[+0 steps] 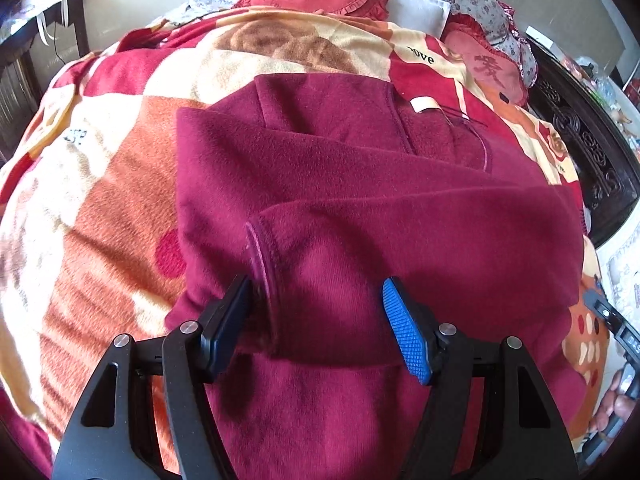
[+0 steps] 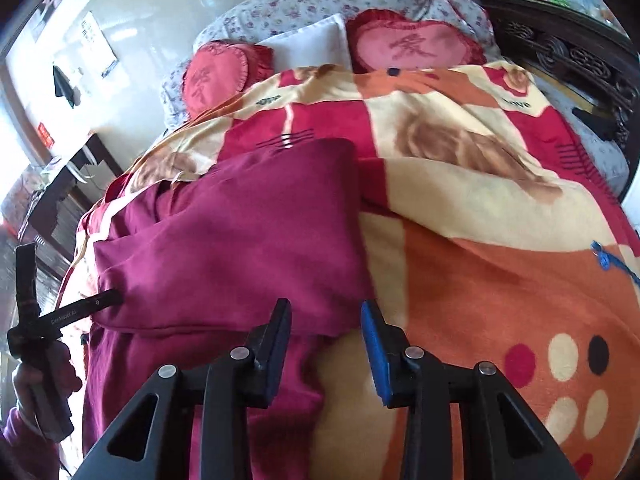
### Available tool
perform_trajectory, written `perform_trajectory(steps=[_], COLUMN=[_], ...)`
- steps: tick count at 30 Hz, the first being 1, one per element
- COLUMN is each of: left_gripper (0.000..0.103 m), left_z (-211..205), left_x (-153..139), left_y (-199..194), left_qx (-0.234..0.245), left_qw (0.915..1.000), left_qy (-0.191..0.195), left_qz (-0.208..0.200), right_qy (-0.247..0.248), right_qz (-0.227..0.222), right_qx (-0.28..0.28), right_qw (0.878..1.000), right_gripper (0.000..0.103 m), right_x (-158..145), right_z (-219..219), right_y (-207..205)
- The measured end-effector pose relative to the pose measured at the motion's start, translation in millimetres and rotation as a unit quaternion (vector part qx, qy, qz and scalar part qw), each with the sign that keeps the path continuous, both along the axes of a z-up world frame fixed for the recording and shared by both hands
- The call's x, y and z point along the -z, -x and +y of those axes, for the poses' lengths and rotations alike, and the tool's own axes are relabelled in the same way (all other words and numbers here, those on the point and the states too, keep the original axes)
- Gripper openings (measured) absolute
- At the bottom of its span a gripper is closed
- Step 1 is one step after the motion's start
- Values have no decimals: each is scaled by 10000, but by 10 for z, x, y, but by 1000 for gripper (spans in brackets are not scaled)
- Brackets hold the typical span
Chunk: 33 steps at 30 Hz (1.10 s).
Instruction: Fold small clothes
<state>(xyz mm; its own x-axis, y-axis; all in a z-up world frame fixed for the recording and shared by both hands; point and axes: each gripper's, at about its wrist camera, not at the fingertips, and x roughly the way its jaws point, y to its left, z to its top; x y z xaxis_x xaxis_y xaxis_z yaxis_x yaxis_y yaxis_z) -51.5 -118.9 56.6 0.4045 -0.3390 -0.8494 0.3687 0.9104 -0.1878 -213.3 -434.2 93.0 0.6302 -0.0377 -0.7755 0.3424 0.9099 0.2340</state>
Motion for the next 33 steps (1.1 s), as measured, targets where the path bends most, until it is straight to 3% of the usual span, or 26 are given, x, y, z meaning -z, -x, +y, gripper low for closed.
perform_trajectory(steps=[5, 15, 20, 24, 27, 33], left_gripper=[68, 68, 68, 68, 68, 68], left_z=[55, 246, 396, 554, 656, 890], left_x=[-97, -198, -211, -186, -177, -92], left_y=[215, 649, 890, 1096, 1227, 1514], left_qx=[82, 264, 496, 643, 791, 1066], left_qw=[9997, 9996, 9980, 9958, 9944, 9855], left_qy=[-167, -112, 216, 284, 208, 275], left_qz=[-150, -68, 327, 593, 676, 1289], right_qy=[115, -225, -739, -693, -786, -1128], right_qz=[541, 335, 329, 501, 529, 798], right_qx=[-82, -69, -52, -34, -1, -79], right_qw=[9984, 9992, 9967, 9963, 9955, 9904], right_gripper=[49, 50, 51, 53, 55, 56], right_x=[316, 25, -55, -29, 43, 314], right_z=[92, 243, 322, 415, 462, 601], right_y=[-202, 366, 866, 1226, 1490, 1867])
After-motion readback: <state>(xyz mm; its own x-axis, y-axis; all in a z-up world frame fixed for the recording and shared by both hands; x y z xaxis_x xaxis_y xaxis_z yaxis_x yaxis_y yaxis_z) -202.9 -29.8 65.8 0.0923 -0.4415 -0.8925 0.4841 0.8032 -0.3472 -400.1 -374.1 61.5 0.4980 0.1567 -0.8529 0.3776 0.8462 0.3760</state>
